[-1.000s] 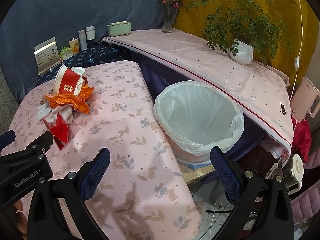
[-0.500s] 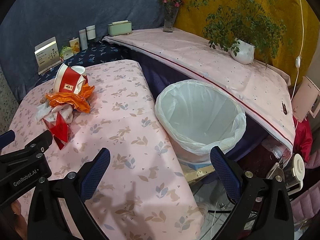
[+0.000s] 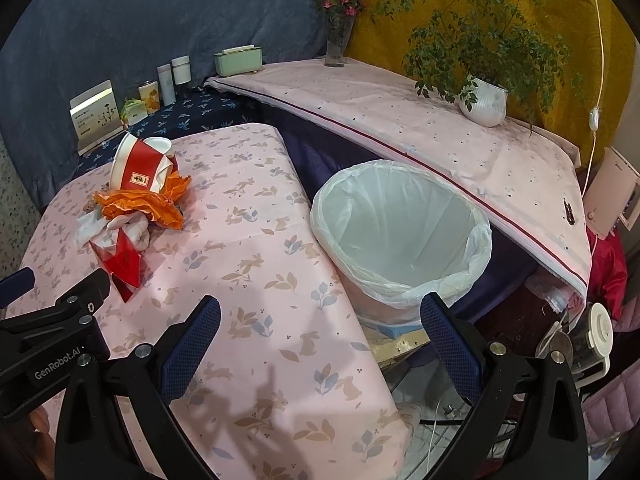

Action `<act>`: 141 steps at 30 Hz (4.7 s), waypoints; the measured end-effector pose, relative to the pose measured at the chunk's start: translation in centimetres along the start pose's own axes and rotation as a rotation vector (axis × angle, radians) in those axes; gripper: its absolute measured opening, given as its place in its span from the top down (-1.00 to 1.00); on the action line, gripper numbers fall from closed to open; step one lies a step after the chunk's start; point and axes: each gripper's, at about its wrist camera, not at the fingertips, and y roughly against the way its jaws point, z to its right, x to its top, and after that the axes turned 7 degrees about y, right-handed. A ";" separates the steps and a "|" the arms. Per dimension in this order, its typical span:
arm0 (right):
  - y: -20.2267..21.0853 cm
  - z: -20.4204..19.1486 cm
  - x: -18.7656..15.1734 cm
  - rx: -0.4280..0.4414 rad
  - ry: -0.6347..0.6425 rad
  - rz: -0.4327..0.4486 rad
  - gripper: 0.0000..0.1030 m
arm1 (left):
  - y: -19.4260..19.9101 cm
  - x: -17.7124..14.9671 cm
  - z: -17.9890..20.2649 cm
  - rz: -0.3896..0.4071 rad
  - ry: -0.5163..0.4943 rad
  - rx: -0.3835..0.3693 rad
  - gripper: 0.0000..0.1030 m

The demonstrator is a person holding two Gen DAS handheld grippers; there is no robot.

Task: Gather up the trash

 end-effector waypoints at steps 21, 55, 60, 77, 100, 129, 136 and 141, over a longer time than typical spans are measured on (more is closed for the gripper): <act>0.3 -0.2 -0.3 -0.009 -0.002 0.002 -0.87 | 0.2 0.0 0.0 0.001 -0.003 0.003 -0.86; 0.1 -0.3 0.0 -0.027 -0.016 0.009 -0.87 | 0.1 0.1 -0.8 0.014 0.002 0.000 -0.86; 0.0 -0.4 0.0 -0.037 -0.016 0.015 -0.87 | -0.4 0.0 -0.8 -0.002 0.001 -0.012 -0.86; -0.6 -0.7 0.1 -0.043 -0.018 0.000 -0.87 | -1.4 -0.2 -0.7 -0.018 -0.005 -0.028 -0.86; -5.5 -2.2 2.7 -0.005 -0.049 -0.035 -0.86 | -9.6 2.5 -6.4 -0.158 0.191 -0.002 -0.86; -10.3 -17.4 10.3 0.300 0.135 -0.029 -0.51 | -12.2 3.6 -12.7 -0.208 0.249 -0.112 0.91; -12.3 -19.4 10.4 0.314 0.186 -0.064 -0.01 | -12.1 4.0 -13.5 -0.192 0.242 -0.087 0.91; -12.1 -19.4 9.9 0.310 0.215 -0.067 0.59 | -11.8 4.0 -13.4 -0.184 0.234 -0.090 0.91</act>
